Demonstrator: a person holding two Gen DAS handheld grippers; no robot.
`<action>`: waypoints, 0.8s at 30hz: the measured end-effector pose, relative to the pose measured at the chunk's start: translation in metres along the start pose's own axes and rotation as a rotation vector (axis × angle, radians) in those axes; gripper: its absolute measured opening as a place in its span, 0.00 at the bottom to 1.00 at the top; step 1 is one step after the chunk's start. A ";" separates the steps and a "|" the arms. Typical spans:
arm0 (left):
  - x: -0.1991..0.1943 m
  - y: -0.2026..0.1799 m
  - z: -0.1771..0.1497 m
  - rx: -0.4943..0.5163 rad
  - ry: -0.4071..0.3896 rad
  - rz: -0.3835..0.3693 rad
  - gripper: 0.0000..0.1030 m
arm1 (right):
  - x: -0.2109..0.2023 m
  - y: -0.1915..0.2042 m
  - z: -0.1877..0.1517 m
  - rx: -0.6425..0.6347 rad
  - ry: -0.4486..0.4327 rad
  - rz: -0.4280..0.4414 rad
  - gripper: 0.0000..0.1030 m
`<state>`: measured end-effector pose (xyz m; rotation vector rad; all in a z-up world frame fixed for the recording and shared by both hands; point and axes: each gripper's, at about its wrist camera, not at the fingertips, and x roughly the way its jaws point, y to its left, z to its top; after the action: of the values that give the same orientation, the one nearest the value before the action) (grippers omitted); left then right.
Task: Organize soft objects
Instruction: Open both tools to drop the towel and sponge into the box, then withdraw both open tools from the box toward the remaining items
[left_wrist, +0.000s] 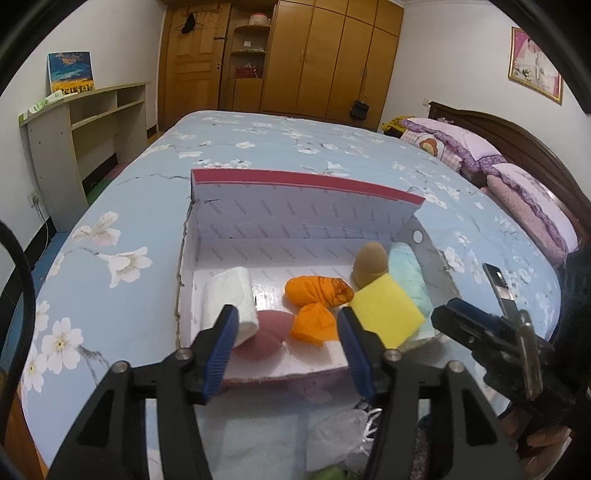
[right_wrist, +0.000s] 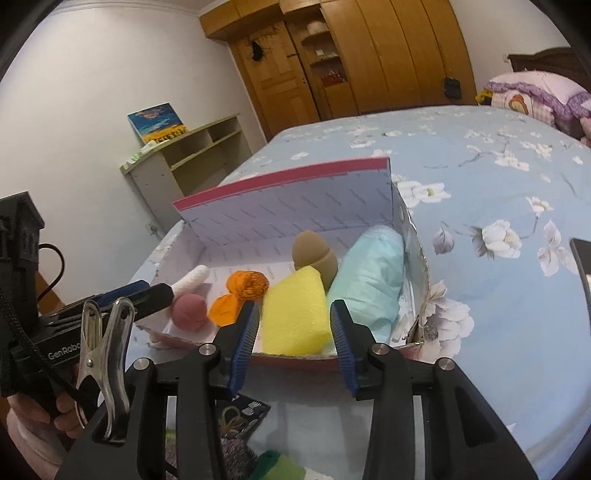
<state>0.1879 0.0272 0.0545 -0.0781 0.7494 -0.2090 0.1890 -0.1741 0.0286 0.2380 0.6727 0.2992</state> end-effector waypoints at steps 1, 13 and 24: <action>-0.002 0.000 -0.001 0.000 0.000 0.001 0.60 | -0.003 0.002 -0.001 -0.007 -0.003 0.000 0.40; -0.019 -0.002 -0.025 -0.019 0.027 -0.019 0.60 | -0.032 0.006 -0.017 -0.050 0.019 0.008 0.41; -0.015 -0.016 -0.058 -0.019 0.112 -0.061 0.60 | -0.048 0.009 -0.040 -0.103 0.048 0.009 0.42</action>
<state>0.1348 0.0148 0.0247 -0.1077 0.8612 -0.2657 0.1252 -0.1774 0.0286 0.1355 0.7014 0.3477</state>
